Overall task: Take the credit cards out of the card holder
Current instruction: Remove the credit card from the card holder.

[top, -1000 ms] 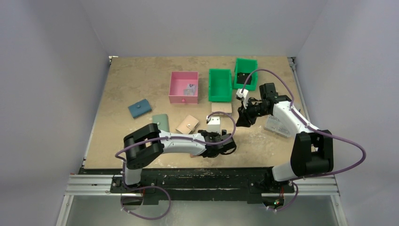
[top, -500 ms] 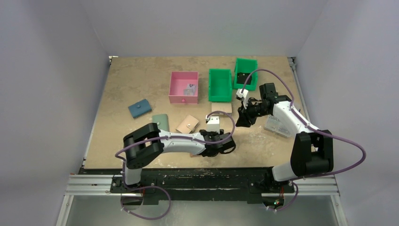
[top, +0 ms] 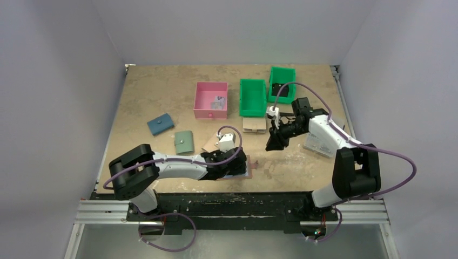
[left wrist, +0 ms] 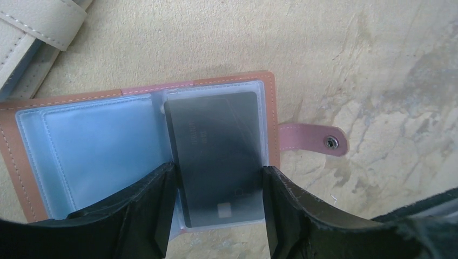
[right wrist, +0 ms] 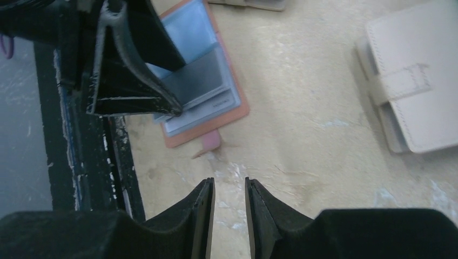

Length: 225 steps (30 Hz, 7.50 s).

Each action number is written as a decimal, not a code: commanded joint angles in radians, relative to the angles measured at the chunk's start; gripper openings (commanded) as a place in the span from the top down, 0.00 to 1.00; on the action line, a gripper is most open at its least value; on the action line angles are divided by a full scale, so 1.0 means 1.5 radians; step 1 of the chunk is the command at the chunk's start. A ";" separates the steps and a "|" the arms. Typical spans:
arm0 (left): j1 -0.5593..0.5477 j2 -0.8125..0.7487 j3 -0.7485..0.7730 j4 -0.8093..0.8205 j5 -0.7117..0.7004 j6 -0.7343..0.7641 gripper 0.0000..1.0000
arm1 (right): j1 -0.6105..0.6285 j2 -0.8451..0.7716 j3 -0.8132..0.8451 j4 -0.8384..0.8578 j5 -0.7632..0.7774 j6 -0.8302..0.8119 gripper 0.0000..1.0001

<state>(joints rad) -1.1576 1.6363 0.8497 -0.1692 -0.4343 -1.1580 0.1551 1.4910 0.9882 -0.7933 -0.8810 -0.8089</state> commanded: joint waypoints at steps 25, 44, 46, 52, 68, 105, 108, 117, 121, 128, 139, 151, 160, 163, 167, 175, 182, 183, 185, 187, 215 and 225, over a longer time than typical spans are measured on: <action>0.063 -0.087 -0.209 0.365 0.196 0.026 0.61 | 0.196 0.117 0.030 0.103 0.017 0.155 0.91; 0.067 -0.076 -0.211 0.382 0.213 0.029 0.61 | 0.209 0.132 0.040 0.115 0.014 0.178 0.73; 0.067 -0.075 -0.210 0.383 0.213 0.029 0.61 | 0.210 0.134 0.040 0.117 0.016 0.180 0.73; 0.067 -0.075 -0.210 0.382 0.214 0.028 0.61 | 0.213 0.138 0.038 0.126 0.052 0.187 0.75; 0.073 -0.077 -0.218 0.400 0.232 0.028 0.57 | 0.229 0.152 0.038 0.135 0.078 0.195 0.75; 0.105 -0.097 -0.322 0.536 0.277 -0.028 0.56 | 0.260 0.149 0.048 0.116 0.046 0.171 0.91; 0.106 -0.091 -0.322 0.551 0.286 -0.027 0.42 | 0.272 0.162 0.053 0.115 0.022 0.176 0.92; 0.106 -0.097 -0.328 0.568 0.312 -0.015 0.18 | 0.292 0.205 0.071 0.103 -0.077 0.184 0.91; 0.106 -0.104 -0.307 0.504 0.301 -0.004 0.19 | 0.308 0.217 0.079 0.091 -0.103 0.178 0.90; 0.105 -0.141 -0.270 0.350 0.244 0.021 0.32 | 0.315 0.242 0.097 0.069 -0.132 0.166 0.88; 0.109 -0.182 -0.260 0.258 0.198 0.047 0.45 | 0.311 0.221 0.094 0.089 -0.046 0.175 0.85; 0.128 -0.182 -0.267 0.252 0.193 0.052 0.80 | 0.294 0.203 0.096 0.059 -0.046 0.135 0.83; 0.139 -0.248 -0.335 0.333 0.195 0.025 1.00 | 0.294 0.212 0.090 0.074 -0.032 0.157 0.82; 0.141 -0.278 -0.365 0.391 0.204 0.020 1.00 | 0.281 0.209 0.096 0.056 -0.073 0.149 0.81; 0.143 -0.297 -0.398 0.469 0.215 0.012 1.00 | 0.262 0.200 0.102 0.026 -0.122 0.123 0.76; 0.143 -0.302 -0.431 0.617 0.230 0.008 1.00 | 0.247 0.210 0.120 -0.045 -0.206 0.064 0.70; 0.143 -0.301 -0.462 0.734 0.228 0.000 1.00 | 0.217 0.209 0.124 -0.069 -0.242 0.050 0.58; 0.143 -0.298 -0.465 0.752 0.230 0.000 1.00 | 0.213 0.207 0.124 -0.070 -0.248 0.051 0.56; 0.143 -0.288 -0.470 0.789 0.234 0.005 1.00 | 0.209 0.204 0.123 -0.072 -0.260 0.051 0.53; 0.143 -0.275 -0.471 0.822 0.244 0.011 1.00 | 0.205 0.204 0.123 -0.075 -0.270 0.051 0.53; 0.143 -0.150 -0.451 1.017 0.302 0.002 1.00 | 0.195 0.240 0.129 -0.082 -0.296 0.070 0.55; 0.143 -0.129 -0.447 1.029 0.303 -0.005 1.00 | 0.195 0.253 0.135 -0.095 -0.310 0.063 0.92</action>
<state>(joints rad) -0.9436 1.4403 0.1459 1.2617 0.0040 -1.1446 0.4374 1.8606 1.1778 -0.9413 -1.2972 -0.7113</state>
